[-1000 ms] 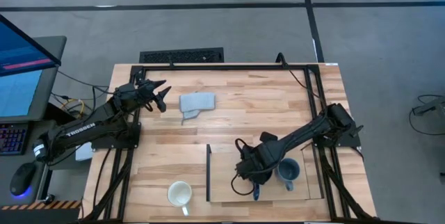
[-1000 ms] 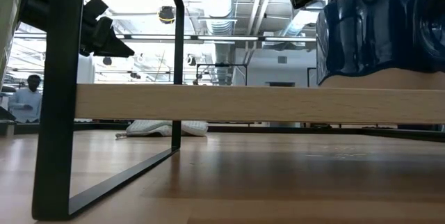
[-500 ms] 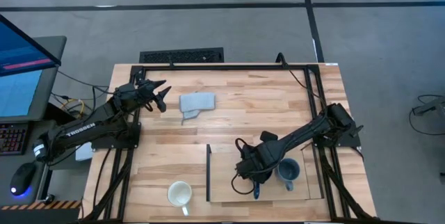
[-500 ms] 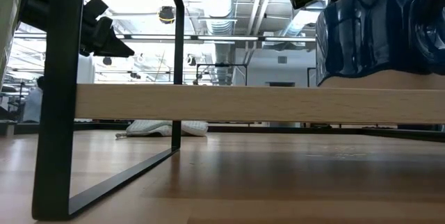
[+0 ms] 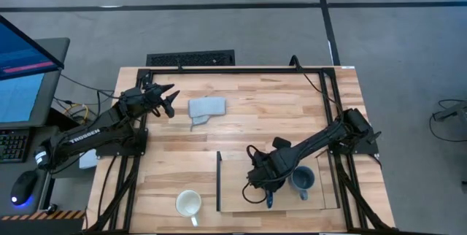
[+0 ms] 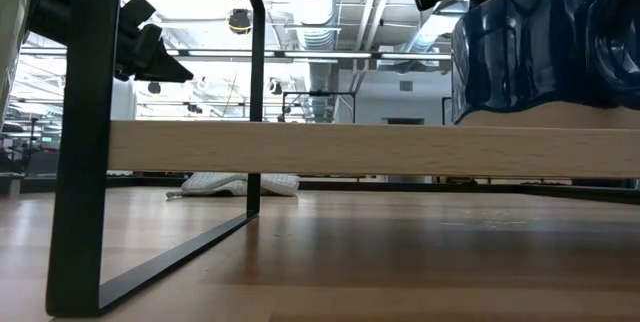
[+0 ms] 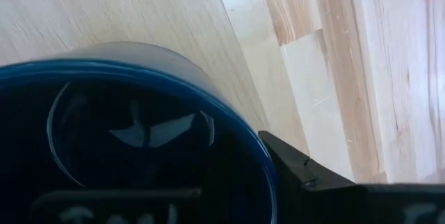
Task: Stack small to large cups/mugs on shelf
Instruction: Put the blue mug on the shelf
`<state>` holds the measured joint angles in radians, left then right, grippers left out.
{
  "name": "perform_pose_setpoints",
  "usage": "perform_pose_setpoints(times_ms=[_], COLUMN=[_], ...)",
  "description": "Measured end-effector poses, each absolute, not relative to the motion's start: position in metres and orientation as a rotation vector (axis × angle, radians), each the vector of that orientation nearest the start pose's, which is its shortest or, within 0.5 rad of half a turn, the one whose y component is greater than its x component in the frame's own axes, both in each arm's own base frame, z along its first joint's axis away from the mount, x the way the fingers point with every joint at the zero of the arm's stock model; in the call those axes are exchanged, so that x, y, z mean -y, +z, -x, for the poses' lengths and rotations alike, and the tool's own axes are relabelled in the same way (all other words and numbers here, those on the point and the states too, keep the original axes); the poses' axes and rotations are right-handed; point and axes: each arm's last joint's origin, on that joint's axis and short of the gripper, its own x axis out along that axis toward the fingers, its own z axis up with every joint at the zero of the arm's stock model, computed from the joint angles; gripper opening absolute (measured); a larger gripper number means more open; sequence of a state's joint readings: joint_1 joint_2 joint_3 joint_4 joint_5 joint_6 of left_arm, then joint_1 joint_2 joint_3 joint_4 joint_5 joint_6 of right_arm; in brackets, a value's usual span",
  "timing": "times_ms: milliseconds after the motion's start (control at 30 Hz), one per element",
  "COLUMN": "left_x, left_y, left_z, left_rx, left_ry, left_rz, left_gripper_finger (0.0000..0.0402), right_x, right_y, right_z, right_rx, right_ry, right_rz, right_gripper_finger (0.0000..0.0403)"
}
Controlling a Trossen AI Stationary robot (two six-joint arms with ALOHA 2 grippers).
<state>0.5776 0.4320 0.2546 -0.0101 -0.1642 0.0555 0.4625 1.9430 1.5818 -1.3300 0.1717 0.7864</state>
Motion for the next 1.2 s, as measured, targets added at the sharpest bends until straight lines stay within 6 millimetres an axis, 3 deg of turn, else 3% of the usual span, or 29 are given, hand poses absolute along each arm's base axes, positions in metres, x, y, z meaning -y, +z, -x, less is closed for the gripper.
perform_pose_setpoints(times_ms=[500,1200], left_x=[-0.073,-0.073], left_y=[0.212,0.212], left_z=[-0.103,-0.103], left_rx=[-0.208,-0.209], left_ry=[0.734,0.734], left_rz=[-0.013,-0.013], left_gripper_finger=[0.0163,0.0163], right_x=[-0.155,-0.156], right_y=[0.225,0.268], right_z=[-0.321,-0.323], right_rx=[-1.546,-1.528], right_ry=[-0.408,-0.411], right_rz=[-0.098,-0.107], right_gripper_finger=[0.0089,0.0089])
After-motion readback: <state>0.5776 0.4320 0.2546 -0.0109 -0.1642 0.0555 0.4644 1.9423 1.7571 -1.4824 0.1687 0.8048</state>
